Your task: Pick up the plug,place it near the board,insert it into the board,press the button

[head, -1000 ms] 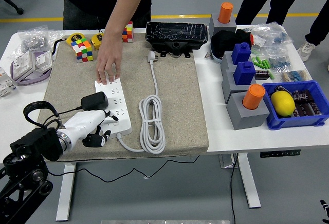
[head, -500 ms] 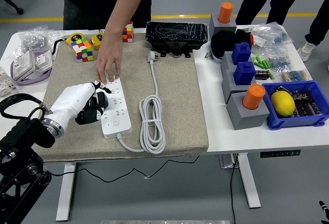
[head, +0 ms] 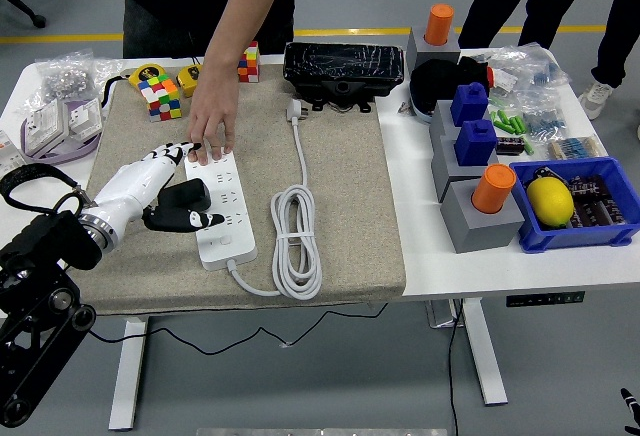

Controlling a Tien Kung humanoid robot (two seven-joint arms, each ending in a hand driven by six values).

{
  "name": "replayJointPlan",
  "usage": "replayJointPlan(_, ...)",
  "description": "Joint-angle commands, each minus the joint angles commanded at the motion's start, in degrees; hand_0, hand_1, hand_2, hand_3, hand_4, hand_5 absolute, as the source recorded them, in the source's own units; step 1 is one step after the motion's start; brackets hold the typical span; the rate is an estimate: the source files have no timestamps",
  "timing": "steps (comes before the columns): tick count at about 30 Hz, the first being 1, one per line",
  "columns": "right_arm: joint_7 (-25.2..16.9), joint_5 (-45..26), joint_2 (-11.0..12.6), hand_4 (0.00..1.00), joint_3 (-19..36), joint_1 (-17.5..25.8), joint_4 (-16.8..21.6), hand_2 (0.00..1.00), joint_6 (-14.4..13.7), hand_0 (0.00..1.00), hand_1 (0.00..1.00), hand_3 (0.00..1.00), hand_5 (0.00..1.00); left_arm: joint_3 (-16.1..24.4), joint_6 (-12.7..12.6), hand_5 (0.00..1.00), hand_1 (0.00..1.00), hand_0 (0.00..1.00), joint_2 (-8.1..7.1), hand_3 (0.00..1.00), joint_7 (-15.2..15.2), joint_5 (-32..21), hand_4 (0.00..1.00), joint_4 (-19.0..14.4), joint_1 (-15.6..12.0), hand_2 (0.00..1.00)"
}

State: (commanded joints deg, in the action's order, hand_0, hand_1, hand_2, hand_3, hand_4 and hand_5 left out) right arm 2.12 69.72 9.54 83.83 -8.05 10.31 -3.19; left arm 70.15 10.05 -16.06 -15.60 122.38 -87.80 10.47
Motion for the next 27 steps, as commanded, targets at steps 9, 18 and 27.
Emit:
replayJointPlan(9, 0.0, -0.2, 0.0, 0.998, -0.1, -0.2, 0.0, 0.794, 0.0, 0.850, 0.814, 0.825, 0.998, -2.5, -4.7, 0.427, 0.998, 0.987, 0.12, 0.998, 2.8, 0.5, 0.998, 8.5, 4.6, 0.998)
replayJointPlan(18, 0.0, 0.2, 0.0, 0.998, 0.2, -0.2, 0.0, 0.794, -0.1, 0.850, 0.815, 0.825, 0.998, -3.9, -4.3, 0.382, 0.927, 0.859, 0.11, 0.934, 3.9, 1.4, 0.998, 15.0, 6.1, 0.911)
replayJointPlan(27, 0.0, 0.1, 0.0, 0.998, 0.1, -0.3, 0.0, 0.794, -0.2, 0.849, 0.814, 0.825, 0.998, -4.2, -9.7, 0.198, 0.572, 0.427, 0.32, 0.621, 5.9, 3.0, 0.998, 16.7, 6.6, 0.575)
